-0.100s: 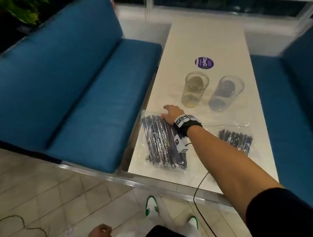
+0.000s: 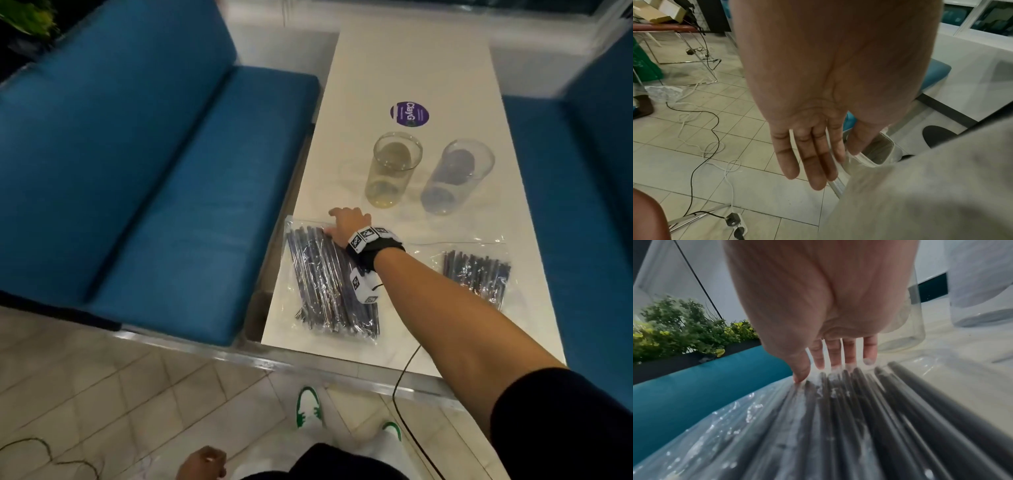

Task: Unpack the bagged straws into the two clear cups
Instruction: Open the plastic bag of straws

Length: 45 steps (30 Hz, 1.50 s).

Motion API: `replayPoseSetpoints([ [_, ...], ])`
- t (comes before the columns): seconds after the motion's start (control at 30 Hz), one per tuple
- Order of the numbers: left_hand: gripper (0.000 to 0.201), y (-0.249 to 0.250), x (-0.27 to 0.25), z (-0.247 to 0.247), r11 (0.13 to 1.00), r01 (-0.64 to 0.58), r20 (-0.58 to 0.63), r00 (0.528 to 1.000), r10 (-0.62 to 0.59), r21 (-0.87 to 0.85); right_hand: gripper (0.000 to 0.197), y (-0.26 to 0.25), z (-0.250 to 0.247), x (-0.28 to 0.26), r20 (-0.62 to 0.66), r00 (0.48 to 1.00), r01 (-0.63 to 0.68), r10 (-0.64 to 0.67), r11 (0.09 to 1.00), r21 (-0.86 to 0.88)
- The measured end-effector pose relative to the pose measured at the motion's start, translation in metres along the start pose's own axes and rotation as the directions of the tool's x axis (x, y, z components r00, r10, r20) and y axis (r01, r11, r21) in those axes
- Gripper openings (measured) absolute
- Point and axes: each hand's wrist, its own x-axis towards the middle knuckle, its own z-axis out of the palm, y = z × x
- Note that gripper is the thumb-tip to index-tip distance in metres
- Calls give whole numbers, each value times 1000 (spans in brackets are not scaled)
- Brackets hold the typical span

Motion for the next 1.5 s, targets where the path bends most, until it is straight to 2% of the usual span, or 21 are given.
replayPoseSetpoints([
  [0.03,20,-7,10,-6,997,-75,-95,993,73,-14,54,-2,1,-3,-8,1000,-14,14,1000,-15],
  [0.1,20,-12,11,-18,992,-127,-50,991,127,0,54,-3,5,-4,31,998,-48,49,998,-29],
  [0.2,19,-6,13,-17,994,-92,18,996,93,-57,46,-3,-2,-7,71,995,-74,73,997,9],
  [0.27,18,-4,17,-23,993,-97,8,995,97,-66,36,-2,-10,-13,87,994,-70,65,996,58],
  [0.43,19,20,-4,-24,976,-216,13,976,215,14,27,8,-46,-38,110,994,-12,-16,969,246],
  [0.57,35,62,-37,-34,931,-365,7,931,365,31,27,22,-72,-69,69,992,75,-110,917,391],
  [0.63,39,92,-60,-46,886,-463,-8,886,463,20,30,32,-82,-83,51,991,92,-124,904,417],
  [0.67,39,111,-73,-53,860,-511,-25,859,511,15,26,38,-87,-90,43,991,97,-128,892,441],
  [0.7,39,132,-87,-60,824,-567,-52,822,566,8,24,43,-92,-97,40,989,104,-139,872,479],
  [0.83,44,222,-144,-84,647,-762,-188,642,743,-46,38,62,-111,-124,21,988,114,-155,802,586],
  [1.0,39,331,-223,-76,397,-896,-213,435,875,-200,47,74,-126,-156,-21,985,141,-170,741,657],
  [1.1,32,385,-265,-64,304,-918,-205,358,911,-255,43,76,-129,-174,-53,978,185,-204,711,678],
  [1.2,31,419,-292,-55,291,-907,-179,354,918,-304,40,76,-128,-185,-153,965,262,-214,730,632],
  [1.27,37,432,-303,-51,304,-911,-179,360,916,-278,37,77,-130,-192,-223,948,316,-226,735,599],
  [1.37,36,442,-310,-46,327,-917,-191,371,908,-229,36,77,-134,-200,-288,928,363,-236,743,562],
  [1.43,25,445,-309,-45,354,-908,-183,396,900,-223,37,78,-134,-203,-288,930,362,-230,717,596],
  [1.5,8,447,-308,-45,361,-911,-191,397,898,-197,36,79,-135,-205,-259,941,336,-218,693,637],
])
